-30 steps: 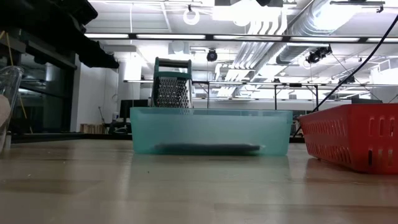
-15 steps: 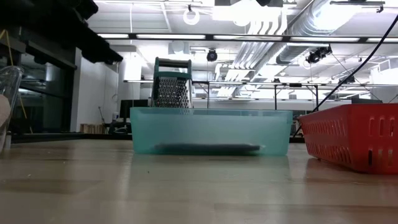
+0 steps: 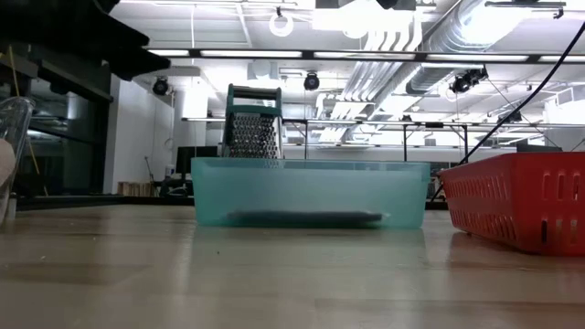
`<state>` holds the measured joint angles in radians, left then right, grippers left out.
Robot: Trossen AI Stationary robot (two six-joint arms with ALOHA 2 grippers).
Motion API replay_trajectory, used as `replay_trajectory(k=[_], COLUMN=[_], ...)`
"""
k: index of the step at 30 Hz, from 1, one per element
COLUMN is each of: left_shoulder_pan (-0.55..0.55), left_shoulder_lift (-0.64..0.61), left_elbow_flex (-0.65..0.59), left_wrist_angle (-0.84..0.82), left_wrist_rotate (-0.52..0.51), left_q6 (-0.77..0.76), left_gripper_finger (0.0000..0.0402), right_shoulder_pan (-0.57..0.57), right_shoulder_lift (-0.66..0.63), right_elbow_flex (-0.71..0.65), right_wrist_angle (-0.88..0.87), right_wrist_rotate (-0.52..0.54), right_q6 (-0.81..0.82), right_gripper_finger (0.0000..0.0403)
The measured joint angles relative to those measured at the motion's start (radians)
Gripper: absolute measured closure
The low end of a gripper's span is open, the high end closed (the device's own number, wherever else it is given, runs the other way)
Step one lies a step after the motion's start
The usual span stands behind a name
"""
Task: Pick & Place Food Item
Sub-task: Return to Home Position
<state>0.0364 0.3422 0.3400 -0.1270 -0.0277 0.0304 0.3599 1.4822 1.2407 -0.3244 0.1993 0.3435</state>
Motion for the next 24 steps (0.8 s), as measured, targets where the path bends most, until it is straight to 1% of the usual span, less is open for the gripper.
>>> replay_trajectory(k=[9, 17, 24], left_shoulder_pan=[0.0, 0.0, 0.0], left_shoulder_lift=[-0.084, -0.119, -0.192], left_elbow_flex=[-0.122, -0.168, -0.248], left_wrist_angle=[0.183, 0.221, 0.273], left_wrist_rotate=[-0.002, -0.003, -0.003], left_q6=[0.0, -0.001, -0.004], left_gripper_finger=[0.0065, 0.0065, 0.0065], right_shoulder_pan=[0.0, 0.0, 0.0], right_shoulder_lift=[0.0, 0.0, 0.0], right_elbow_flex=[0.0, 0.0, 0.0], right_wrist_angle=[0.0, 0.0, 0.0], right_wrist_rotate=[0.0, 0.0, 0.0], right_q6=[0.0, 0.0, 0.0], right_gripper_finger=[0.0053, 0.0053, 0.0053])
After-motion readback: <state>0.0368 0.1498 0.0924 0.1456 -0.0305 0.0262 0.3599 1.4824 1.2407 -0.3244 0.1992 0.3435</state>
